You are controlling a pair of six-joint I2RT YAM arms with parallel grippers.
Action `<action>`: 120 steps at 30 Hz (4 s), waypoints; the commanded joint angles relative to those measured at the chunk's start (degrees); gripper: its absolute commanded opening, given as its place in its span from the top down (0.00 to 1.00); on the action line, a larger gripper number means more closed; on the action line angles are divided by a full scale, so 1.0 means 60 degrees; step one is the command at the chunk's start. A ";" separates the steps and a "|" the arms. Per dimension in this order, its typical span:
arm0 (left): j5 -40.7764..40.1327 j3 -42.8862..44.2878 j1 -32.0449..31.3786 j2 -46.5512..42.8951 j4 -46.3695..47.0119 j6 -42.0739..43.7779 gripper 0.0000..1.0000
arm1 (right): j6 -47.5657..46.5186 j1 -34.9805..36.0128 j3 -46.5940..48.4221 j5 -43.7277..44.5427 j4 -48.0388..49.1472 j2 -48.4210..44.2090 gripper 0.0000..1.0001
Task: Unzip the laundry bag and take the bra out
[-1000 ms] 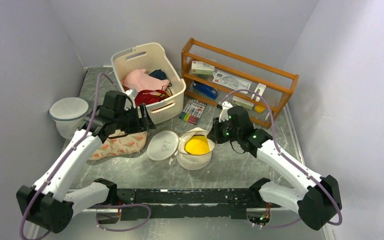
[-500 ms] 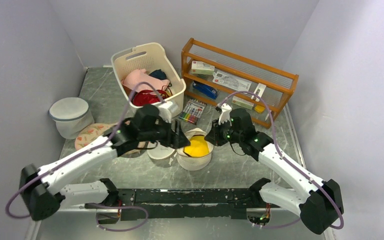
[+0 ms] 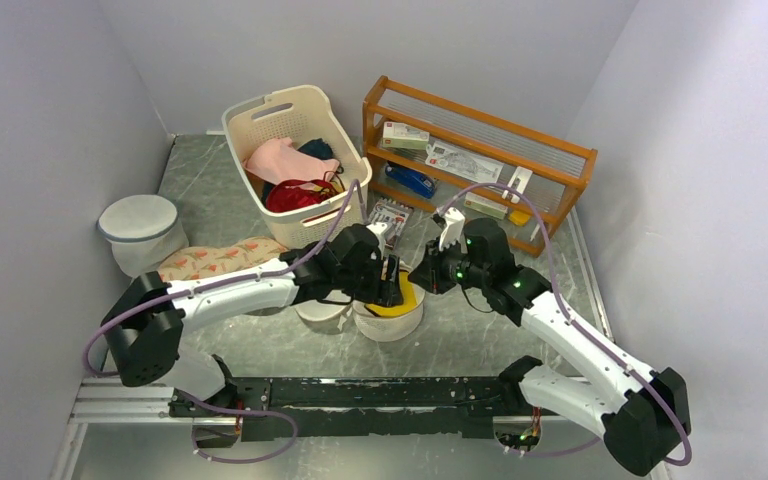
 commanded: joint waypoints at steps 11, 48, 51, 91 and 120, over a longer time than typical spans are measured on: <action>-0.3141 0.0788 -0.1508 0.1093 -0.0523 0.0550 0.05 | 0.0239 0.0060 -0.0465 -0.0035 0.0537 -0.0441 0.89; -0.0627 -0.0830 -0.0610 -0.4394 0.3690 0.0029 0.93 | 0.1163 0.0115 -0.1040 0.0919 0.0702 -0.0809 0.91; 0.1045 -0.0981 -0.0394 -0.4672 0.4912 0.0131 0.93 | 0.1473 0.0118 -0.1065 0.1174 0.0764 -0.0784 0.91; -0.5955 1.1317 0.0187 0.0222 0.4022 1.0004 0.93 | 0.1589 0.0119 -0.1010 0.1288 0.0613 -0.0742 0.92; 0.0564 0.4400 0.6804 0.1890 -0.0357 0.1466 0.93 | 0.1735 0.0133 -0.1032 0.1198 0.0540 -0.0825 0.92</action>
